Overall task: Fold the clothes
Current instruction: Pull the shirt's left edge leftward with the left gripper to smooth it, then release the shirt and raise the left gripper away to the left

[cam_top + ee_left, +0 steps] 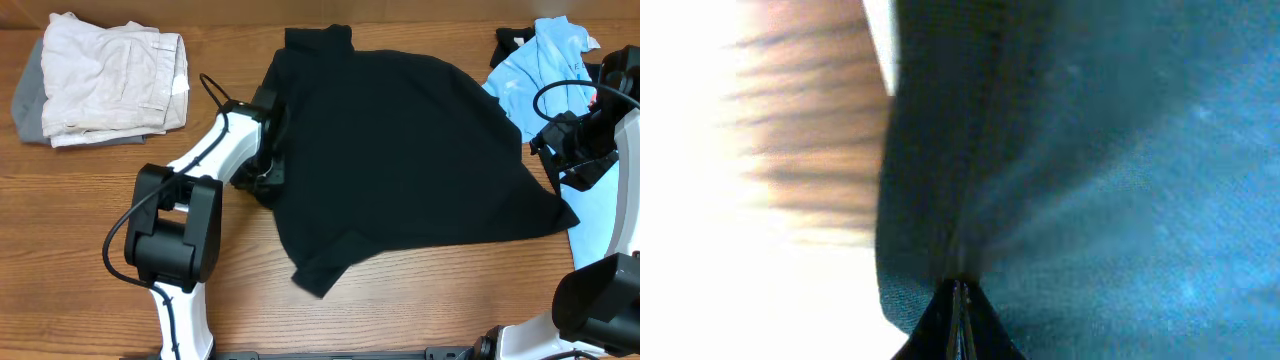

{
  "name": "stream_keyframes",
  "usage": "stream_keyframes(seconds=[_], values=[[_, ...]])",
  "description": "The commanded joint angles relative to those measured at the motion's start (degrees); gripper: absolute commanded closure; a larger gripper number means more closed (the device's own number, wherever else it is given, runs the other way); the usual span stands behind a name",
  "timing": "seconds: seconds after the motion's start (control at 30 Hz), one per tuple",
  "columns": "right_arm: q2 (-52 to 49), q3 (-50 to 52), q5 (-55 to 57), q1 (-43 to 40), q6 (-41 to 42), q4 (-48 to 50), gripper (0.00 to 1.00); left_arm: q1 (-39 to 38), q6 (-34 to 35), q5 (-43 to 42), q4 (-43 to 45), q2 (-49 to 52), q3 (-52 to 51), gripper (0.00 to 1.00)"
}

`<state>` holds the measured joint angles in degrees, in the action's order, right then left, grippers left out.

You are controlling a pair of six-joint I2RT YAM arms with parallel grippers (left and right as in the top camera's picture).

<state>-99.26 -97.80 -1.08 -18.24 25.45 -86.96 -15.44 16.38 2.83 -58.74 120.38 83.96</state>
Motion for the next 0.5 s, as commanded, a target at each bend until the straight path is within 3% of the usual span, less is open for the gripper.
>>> stream_keyframes(seconds=[0.0,0.37,0.43,0.47], values=[[2.05,0.31,0.09,0.20,-0.22,0.28,0.32,4.02,0.48,8.39,-3.50,4.37,-0.20,0.96],[2.05,0.33,0.07,0.20,-0.22,0.26,0.32,11.37,0.35,12.72,-15.02,4.37,11.21,0.96],[2.05,0.35,0.07,0.20,-0.22,0.26,0.32,12.28,0.42,12.79,-17.42,4.37,14.73,0.90],[2.05,0.35,0.07,0.20,-0.22,0.26,0.32,12.70,0.61,12.74,-18.64,4.35,16.61,0.82]])
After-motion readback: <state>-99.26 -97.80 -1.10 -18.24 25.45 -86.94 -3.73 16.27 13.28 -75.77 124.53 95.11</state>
